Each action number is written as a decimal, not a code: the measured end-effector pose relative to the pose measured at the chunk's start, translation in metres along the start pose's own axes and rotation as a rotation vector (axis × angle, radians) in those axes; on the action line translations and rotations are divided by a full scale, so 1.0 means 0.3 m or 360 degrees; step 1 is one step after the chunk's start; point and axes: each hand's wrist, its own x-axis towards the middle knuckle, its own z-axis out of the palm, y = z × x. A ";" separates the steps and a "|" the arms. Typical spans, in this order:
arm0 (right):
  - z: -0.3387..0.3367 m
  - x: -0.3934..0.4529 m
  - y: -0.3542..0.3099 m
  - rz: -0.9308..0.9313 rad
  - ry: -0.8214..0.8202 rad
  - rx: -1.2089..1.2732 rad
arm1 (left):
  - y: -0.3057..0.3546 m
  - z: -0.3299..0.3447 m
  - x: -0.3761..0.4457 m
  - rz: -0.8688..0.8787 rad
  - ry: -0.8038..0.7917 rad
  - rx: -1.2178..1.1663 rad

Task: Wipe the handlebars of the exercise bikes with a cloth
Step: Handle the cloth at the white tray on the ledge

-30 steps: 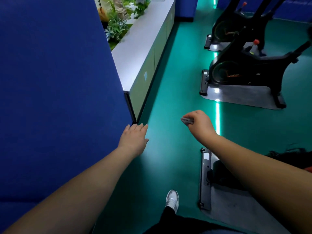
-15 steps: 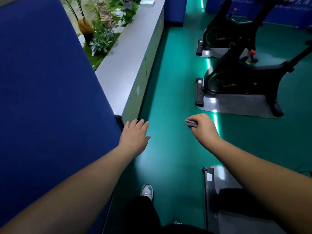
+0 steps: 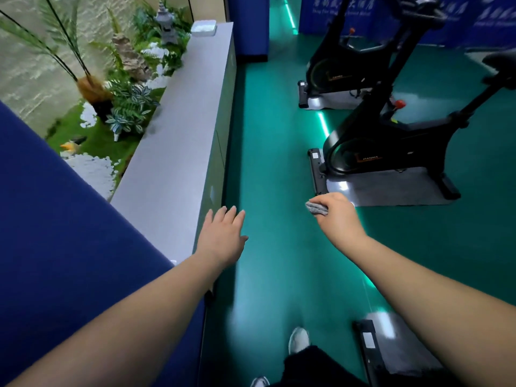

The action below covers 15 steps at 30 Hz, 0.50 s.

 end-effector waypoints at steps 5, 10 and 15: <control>0.038 0.305 0.051 -0.0003 0.0005 0.0011 | -0.048 -0.032 0.310 0.0012 -0.0007 0.0024; 0.011 0.655 0.093 0.0006 -0.0029 0.0004 | -0.069 -0.101 0.659 -0.0057 -0.0009 -0.0013; -0.019 0.965 0.125 -0.0047 -0.0015 -0.0015 | -0.087 -0.187 0.965 -0.0103 0.0019 -0.0079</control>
